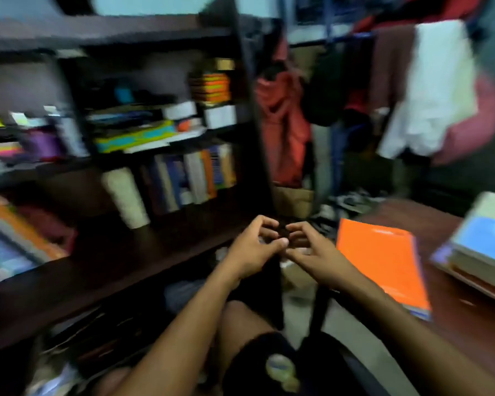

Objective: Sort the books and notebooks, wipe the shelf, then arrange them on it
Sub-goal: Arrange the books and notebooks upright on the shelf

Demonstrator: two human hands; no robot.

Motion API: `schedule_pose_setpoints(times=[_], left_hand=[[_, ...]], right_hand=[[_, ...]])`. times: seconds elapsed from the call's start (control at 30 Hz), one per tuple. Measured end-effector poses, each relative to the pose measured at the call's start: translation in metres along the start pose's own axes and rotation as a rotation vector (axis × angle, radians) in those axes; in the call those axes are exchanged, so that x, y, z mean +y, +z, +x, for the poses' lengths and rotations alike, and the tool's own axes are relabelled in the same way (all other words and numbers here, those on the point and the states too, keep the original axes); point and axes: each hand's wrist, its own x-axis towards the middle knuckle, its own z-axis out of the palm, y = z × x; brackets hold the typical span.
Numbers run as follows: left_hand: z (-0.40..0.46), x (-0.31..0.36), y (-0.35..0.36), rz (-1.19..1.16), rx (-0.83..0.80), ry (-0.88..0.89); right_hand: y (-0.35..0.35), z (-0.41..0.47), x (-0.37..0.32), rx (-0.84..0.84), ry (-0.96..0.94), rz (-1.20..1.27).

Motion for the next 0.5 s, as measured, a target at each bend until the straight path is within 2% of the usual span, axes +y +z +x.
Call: schedule_pose_setpoints(times=[0.07, 0.23, 0.3, 0.37, 0.43, 0.5], left_hand=[[0.01, 0.015, 0.056, 0.049, -0.156, 0.059], [0.015, 0.025, 0.148, 0.176, -0.381, 0.093], [0.018, 0.018, 0.162, 0.306, -0.387, 0.093], [0.022, 0.008, 0.165, 0.4, -0.326, 0.078], [0.025, -0.003, 0.164, 0.343, -0.28, 0.014], [0.026, -0.01, 0.166, 0.272, -0.255, -0.057]], right_hand=[[-0.041, -0.035, 0.024, 0.088, 0.09, -0.059], [-0.102, -0.095, 0.067, 0.131, 0.333, -0.25], [-0.116, -0.112, 0.091, 0.174, 0.424, -0.354], [-0.124, -0.121, 0.112, 0.202, 0.557, -0.434], [-0.122, -0.121, 0.126, 0.222, 0.638, -0.389], [-0.111, -0.114, 0.138, 0.227, 0.638, -0.382]])
